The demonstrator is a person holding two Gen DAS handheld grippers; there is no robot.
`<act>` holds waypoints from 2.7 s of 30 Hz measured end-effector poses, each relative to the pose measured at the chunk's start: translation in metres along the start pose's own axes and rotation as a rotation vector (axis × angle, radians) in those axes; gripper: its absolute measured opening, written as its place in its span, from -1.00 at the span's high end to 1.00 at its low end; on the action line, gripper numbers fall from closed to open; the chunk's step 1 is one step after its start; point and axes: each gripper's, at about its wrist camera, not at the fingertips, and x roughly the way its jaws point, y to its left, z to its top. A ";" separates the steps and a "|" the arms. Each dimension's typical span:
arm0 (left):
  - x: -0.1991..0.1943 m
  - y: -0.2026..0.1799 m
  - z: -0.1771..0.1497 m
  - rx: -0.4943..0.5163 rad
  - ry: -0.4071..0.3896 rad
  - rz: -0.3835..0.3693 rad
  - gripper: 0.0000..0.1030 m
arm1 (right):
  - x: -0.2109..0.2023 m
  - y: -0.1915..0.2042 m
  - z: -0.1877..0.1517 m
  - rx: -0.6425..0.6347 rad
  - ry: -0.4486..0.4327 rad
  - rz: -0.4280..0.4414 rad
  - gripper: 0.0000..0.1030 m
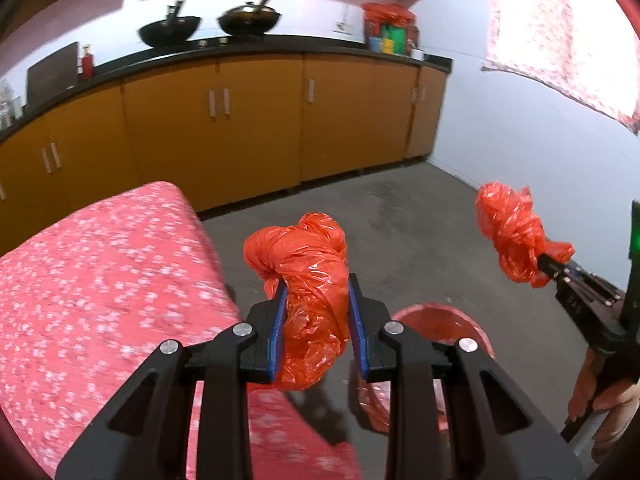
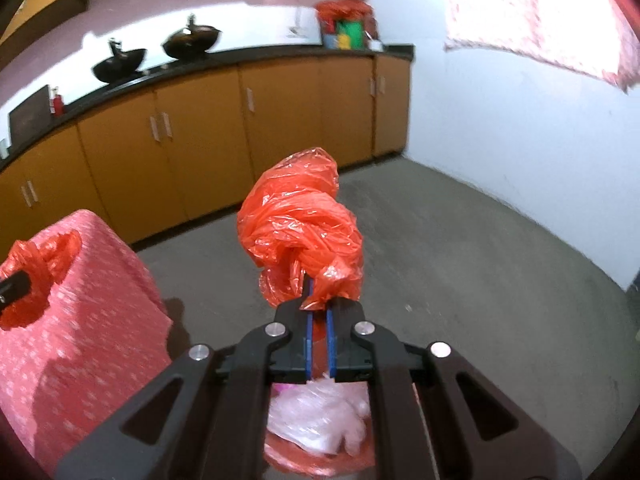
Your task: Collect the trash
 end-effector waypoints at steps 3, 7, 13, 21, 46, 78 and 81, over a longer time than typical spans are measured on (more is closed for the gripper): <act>0.008 -0.022 -0.008 0.023 0.017 -0.039 0.46 | 0.010 -0.023 -0.022 0.033 0.049 -0.022 0.87; 0.019 -0.049 -0.022 0.061 0.044 -0.081 0.46 | 0.024 -0.043 -0.053 0.045 0.117 -0.046 0.87; 0.036 -0.078 -0.035 0.105 0.087 -0.113 0.46 | 0.037 -0.042 -0.076 0.006 0.162 -0.038 0.86; 0.051 -0.092 -0.044 0.124 0.123 -0.125 0.46 | 0.050 -0.034 -0.087 -0.020 0.195 -0.015 0.63; 0.130 -0.161 -0.091 0.207 0.286 -0.200 0.25 | 0.045 -0.079 -0.092 0.022 0.145 -0.101 0.52; -0.142 0.022 -0.060 -0.106 -0.138 0.119 -0.95 | -0.170 0.012 -0.057 0.027 -0.137 0.023 -0.92; -0.176 0.037 -0.069 -0.139 -0.185 0.196 -0.95 | -0.193 0.022 -0.060 0.008 -0.148 0.047 -0.92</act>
